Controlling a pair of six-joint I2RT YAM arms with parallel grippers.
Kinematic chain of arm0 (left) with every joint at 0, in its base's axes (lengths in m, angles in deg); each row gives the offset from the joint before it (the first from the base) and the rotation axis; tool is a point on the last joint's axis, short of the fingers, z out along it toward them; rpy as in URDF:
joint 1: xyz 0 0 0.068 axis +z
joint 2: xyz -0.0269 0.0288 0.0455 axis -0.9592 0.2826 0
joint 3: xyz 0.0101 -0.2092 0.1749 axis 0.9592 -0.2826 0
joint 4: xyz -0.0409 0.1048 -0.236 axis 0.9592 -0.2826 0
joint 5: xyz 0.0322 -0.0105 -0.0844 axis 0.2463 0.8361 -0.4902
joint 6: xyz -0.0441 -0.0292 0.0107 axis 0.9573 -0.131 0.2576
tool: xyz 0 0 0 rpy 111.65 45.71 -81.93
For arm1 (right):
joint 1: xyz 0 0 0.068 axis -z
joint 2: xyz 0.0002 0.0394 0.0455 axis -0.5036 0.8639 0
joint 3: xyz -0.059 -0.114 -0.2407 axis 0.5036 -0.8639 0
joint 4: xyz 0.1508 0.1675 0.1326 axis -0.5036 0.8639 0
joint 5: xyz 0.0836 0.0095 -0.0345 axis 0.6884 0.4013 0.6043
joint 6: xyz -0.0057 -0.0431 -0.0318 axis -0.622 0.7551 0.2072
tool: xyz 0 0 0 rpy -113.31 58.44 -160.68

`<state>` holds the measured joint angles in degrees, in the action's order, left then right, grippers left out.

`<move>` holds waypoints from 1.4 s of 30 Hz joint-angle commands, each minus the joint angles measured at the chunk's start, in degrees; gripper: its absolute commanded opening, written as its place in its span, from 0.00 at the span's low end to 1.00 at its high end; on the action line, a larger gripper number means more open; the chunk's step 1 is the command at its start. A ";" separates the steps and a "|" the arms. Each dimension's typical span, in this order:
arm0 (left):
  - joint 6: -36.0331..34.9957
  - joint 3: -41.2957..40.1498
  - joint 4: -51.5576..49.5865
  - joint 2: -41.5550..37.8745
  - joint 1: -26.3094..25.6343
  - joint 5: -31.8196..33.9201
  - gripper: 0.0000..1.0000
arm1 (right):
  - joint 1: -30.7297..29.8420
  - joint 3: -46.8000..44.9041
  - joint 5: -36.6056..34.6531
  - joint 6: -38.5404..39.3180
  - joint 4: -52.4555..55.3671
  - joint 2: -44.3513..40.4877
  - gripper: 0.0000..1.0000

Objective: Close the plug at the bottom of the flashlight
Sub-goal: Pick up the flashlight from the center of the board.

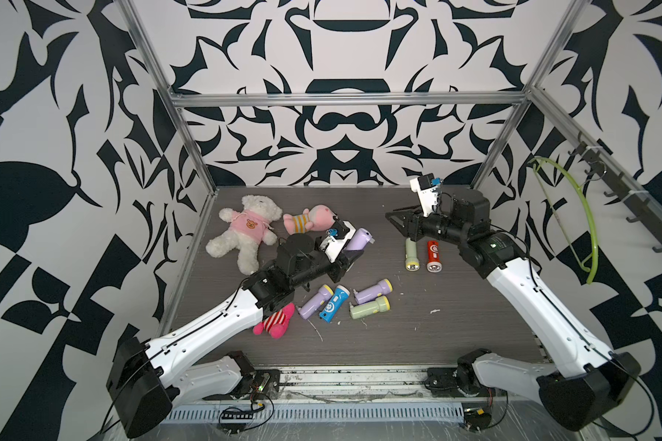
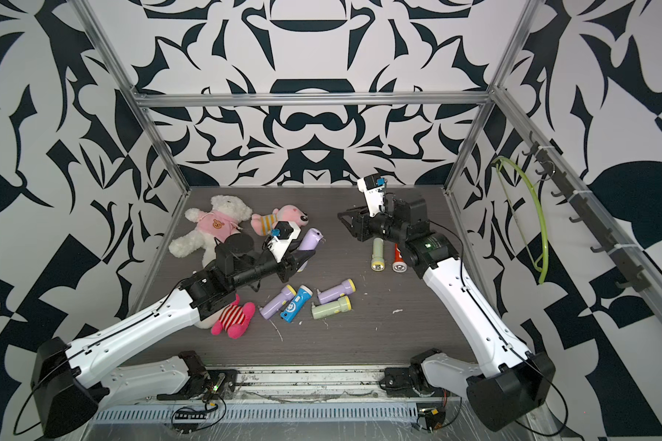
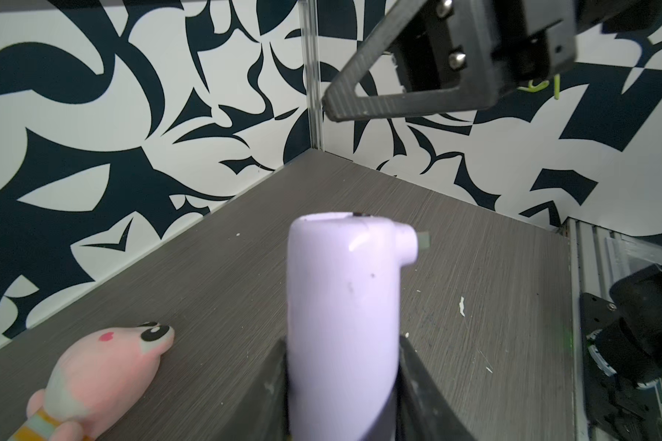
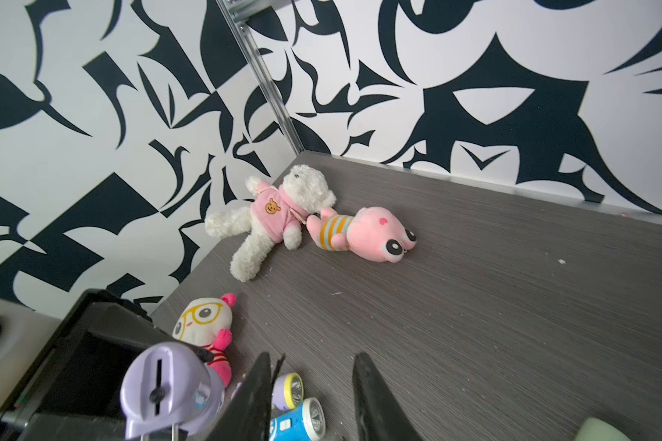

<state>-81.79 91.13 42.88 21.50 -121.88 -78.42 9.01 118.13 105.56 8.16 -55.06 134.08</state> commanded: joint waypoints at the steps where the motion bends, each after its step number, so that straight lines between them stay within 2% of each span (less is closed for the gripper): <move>1: -2.55 -2.35 1.33 -2.80 -0.13 -1.97 0.00 | -1.92 3.49 3.63 -1.56 -4.28 0.50 0.38; 4: -5.12 -5.52 3.38 -5.92 -0.12 -4.07 0.00 | -4.99 4.91 5.65 0.05 -3.74 1.12 0.39; 8: -10.42 -9.15 3.97 -10.60 -0.09 -7.82 0.00 | -8.96 8.25 12.16 4.45 0.48 2.59 0.39; 11: -12.64 -10.55 2.38 -13.68 -0.06 -9.23 0.00 | -10.17 8.00 17.50 6.34 0.86 2.48 0.39; 14: -14.51 -10.71 -0.79 -15.80 -0.05 -12.20 0.00 | -10.50 6.49 19.64 8.63 1.26 1.23 0.40; 25: -14.11 -10.32 -4.66 -20.45 0.04 -17.95 0.00 | -14.45 6.38 27.35 17.66 11.11 0.79 0.42; 30: -12.78 -10.44 -4.44 -22.40 0.04 -20.38 0.00 | -16.88 6.95 26.91 21.41 16.05 0.43 0.41; 42: -11.70 -10.25 -4.34 -23.17 0.04 -22.75 0.00 | -18.70 4.99 27.07 21.73 16.19 -2.40 0.41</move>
<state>-94.21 80.53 37.30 -1.19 -121.88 -99.31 -9.09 122.79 131.03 28.88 -38.65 132.58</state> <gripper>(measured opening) 0.399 0.415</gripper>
